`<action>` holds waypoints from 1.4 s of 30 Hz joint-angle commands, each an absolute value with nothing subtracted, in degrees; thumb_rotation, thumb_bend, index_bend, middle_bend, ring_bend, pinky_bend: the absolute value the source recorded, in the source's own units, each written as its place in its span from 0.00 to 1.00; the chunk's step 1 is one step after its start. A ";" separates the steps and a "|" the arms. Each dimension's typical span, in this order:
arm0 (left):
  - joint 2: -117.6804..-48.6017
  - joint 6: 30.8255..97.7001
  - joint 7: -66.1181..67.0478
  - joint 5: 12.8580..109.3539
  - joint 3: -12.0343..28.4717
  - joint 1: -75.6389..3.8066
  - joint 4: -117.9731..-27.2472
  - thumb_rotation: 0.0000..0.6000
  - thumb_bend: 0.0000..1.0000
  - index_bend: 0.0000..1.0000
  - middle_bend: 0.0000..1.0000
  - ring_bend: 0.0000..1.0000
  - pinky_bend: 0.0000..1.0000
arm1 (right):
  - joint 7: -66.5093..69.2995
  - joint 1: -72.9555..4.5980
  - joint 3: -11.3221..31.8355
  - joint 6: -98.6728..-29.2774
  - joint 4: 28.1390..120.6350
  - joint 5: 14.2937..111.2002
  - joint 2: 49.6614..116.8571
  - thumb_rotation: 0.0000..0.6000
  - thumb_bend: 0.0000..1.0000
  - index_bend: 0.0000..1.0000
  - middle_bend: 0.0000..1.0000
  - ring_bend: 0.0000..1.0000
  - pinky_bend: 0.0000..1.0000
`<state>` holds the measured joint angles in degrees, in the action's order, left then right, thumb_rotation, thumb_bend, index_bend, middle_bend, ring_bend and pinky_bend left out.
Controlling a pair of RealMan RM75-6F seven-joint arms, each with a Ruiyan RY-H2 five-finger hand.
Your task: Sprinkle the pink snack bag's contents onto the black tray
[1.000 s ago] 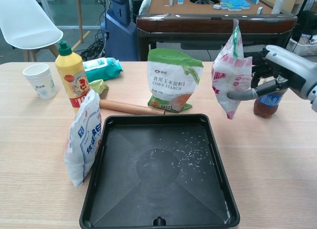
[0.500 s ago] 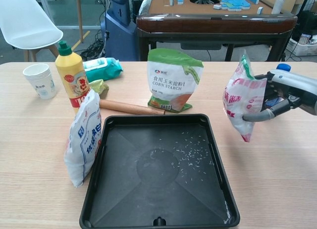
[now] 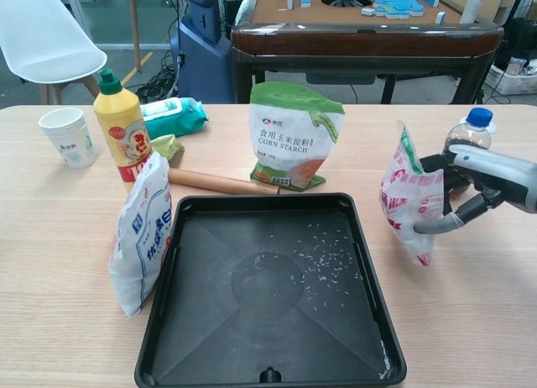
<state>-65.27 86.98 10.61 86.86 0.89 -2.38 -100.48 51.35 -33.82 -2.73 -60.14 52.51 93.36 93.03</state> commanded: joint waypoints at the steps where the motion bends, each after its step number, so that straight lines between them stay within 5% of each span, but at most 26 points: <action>1: -65.35 86.91 10.87 86.87 0.87 -2.42 -100.71 1.00 0.23 0.08 0.10 0.12 0.18 | 53.17 -34.34 -3.58 -60.59 49.45 94.54 95.17 1.00 0.50 0.68 0.58 0.52 0.54; 12: -65.28 87.30 11.41 86.86 0.79 -2.17 -101.42 1.00 0.23 0.08 0.10 0.12 0.18 | 55.52 -34.16 -4.86 -63.07 39.73 95.94 101.66 1.00 0.47 0.67 0.53 0.46 0.48; 24: -65.16 87.18 11.83 86.96 0.59 -2.12 -101.92 1.00 0.23 0.08 0.10 0.12 0.18 | 56.05 -33.81 -5.45 -63.80 36.22 95.86 104.33 1.00 0.21 0.36 0.29 0.18 0.18; 30: -65.16 87.17 11.81 86.89 0.58 -2.09 -101.90 1.00 0.23 0.08 0.10 0.12 0.17 | 55.53 -33.55 -5.81 -64.55 36.00 96.04 104.33 1.00 0.07 0.25 0.25 0.14 0.14; 42: -65.08 86.99 12.08 86.93 0.71 -2.29 -102.04 1.00 0.23 0.08 0.10 0.12 0.17 | 56.16 -33.15 -5.11 -67.31 36.75 95.66 103.72 1.00 0.00 0.09 0.16 0.10 0.09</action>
